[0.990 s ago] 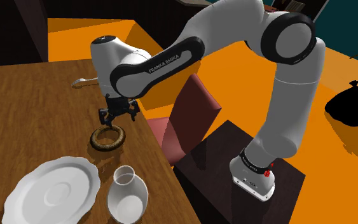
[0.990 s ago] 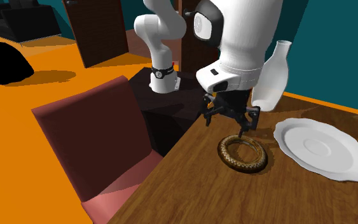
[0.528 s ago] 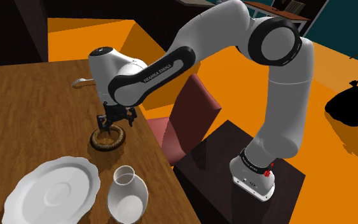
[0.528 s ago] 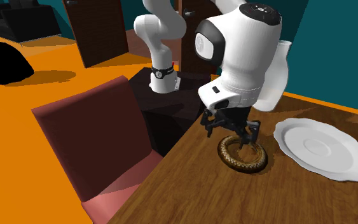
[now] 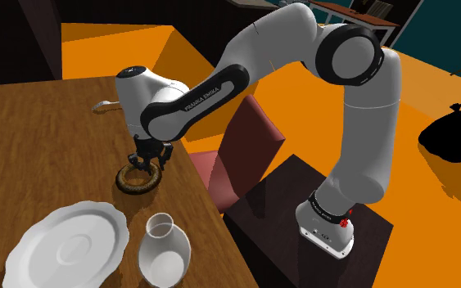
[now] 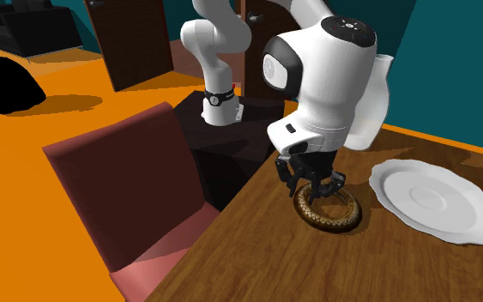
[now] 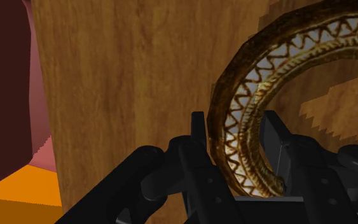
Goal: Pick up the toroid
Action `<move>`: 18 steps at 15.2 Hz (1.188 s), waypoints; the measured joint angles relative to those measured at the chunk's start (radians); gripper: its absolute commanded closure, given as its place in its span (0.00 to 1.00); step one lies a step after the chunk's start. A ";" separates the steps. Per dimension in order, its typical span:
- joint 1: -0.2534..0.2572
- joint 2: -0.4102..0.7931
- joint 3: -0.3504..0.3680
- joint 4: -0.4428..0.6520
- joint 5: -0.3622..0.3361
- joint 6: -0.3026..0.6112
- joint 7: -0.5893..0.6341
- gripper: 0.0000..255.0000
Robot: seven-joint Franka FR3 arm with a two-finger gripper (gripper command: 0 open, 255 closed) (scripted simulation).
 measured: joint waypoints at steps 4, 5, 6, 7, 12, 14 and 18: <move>0.000 0.000 0.000 0.000 0.000 0.000 0.000 1.00; 0.000 0.000 0.000 0.000 0.000 0.001 0.000 1.00; -0.002 -0.004 0.001 -0.001 0.002 -0.003 -0.002 1.00; -0.003 -0.010 0.003 0.001 0.006 -0.010 -0.003 1.00; -0.013 -0.046 0.016 0.016 0.027 -0.057 -0.015 1.00; -0.016 -0.061 0.021 0.023 0.036 -0.078 -0.020 1.00; -0.021 -0.086 0.029 0.044 0.051 -0.120 -0.027 1.00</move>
